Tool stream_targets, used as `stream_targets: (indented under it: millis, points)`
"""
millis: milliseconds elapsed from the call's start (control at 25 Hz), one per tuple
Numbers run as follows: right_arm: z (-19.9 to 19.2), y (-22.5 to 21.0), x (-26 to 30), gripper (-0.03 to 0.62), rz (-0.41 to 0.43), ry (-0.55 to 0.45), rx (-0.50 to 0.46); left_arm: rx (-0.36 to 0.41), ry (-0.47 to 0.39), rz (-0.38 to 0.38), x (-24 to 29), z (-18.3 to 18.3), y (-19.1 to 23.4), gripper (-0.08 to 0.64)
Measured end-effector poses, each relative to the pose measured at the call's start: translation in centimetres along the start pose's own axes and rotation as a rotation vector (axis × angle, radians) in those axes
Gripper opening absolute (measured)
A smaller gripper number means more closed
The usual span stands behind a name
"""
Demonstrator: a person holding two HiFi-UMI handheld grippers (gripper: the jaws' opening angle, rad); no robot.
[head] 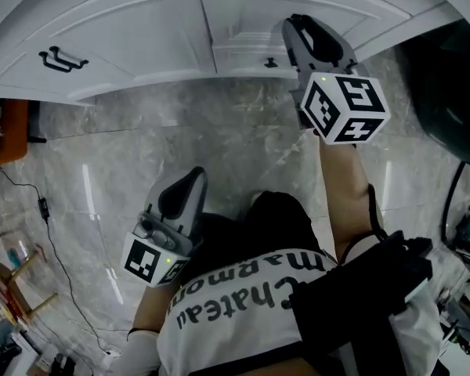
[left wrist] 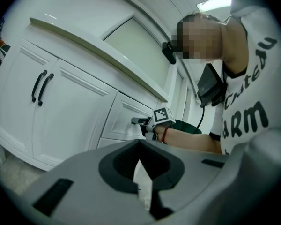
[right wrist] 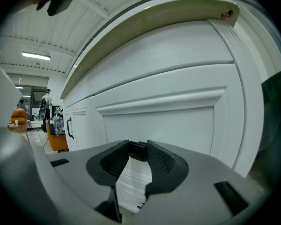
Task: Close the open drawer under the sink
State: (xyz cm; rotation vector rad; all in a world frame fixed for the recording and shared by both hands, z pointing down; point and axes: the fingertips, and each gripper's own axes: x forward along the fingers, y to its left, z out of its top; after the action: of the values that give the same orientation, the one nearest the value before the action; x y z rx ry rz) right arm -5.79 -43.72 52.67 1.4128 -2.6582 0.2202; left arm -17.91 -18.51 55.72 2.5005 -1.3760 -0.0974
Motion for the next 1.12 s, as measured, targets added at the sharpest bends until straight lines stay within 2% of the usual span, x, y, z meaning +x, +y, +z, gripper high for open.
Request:
stream_targets:
  millis: [200,280,520,680,840,1120]
  points:
    - [-0.2,-0.3,0.0,0.128,-0.016,0.102,0.022,-0.064,0.056,0.037,-1.5,3.4,-0.7,0.008]
    - [-0.5,-0.1,-0.5,0.173,-0.017,0.158,0.035,-0.078,0.057,0.052,-2.4,5.1,-1.2,0.008]
    - [-0.5,1.2,-3.7,0.178,-0.014,0.279,0.145,-0.097,0.057,0.046,-4.1,11.6,-4.5,0.008]
    - [0.7,2.3,-6.0,0.105,-0.023,0.332,0.207,-0.103,0.081,0.045,-5.9,14.7,-6.8,0.008]
    - [2.6,4.1,-7.8,0.036,0.008,0.368,0.247,-0.117,0.062,0.067,-7.1,18.4,-8.0,0.008]
    - [8.7,8.3,-12.8,0.012,0.122,0.376,0.313,-0.113,0.049,0.058,-8.1,25.0,-10.9,0.008]
